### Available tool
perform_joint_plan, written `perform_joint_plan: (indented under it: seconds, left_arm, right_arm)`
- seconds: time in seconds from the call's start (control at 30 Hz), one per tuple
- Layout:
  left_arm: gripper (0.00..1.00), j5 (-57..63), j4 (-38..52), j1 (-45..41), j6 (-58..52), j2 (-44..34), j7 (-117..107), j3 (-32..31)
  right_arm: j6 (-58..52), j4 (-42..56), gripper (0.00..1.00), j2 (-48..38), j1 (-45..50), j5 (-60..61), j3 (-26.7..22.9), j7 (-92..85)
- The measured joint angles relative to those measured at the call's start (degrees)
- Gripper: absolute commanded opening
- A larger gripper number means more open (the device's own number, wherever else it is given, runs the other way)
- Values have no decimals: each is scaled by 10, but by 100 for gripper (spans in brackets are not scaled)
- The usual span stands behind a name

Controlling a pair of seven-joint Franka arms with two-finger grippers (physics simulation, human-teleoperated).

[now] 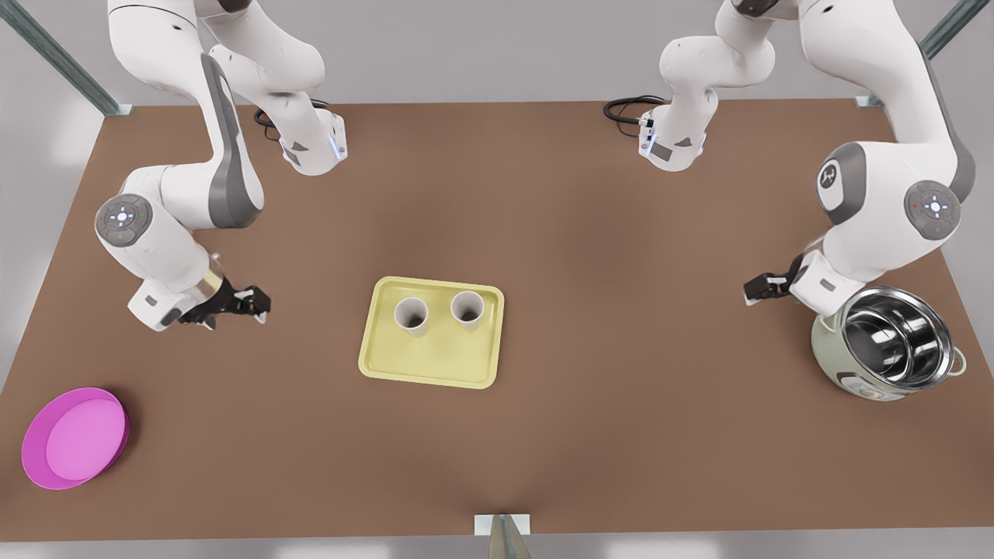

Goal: Use the left arm to pick up the white IKEA cup from the tray and place it on the middle-left position; use the right arm to pick up the white IKEA cup from the tray and place it on the middle-right position

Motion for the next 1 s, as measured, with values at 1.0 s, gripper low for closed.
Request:
perform_joint_plan:
  seconds: [1.0]
  left_arm:
    - [100,44,259,-436,185,377,-389,-10]
  right_arm:
    - [105,24,100,182,194,4,0,55]
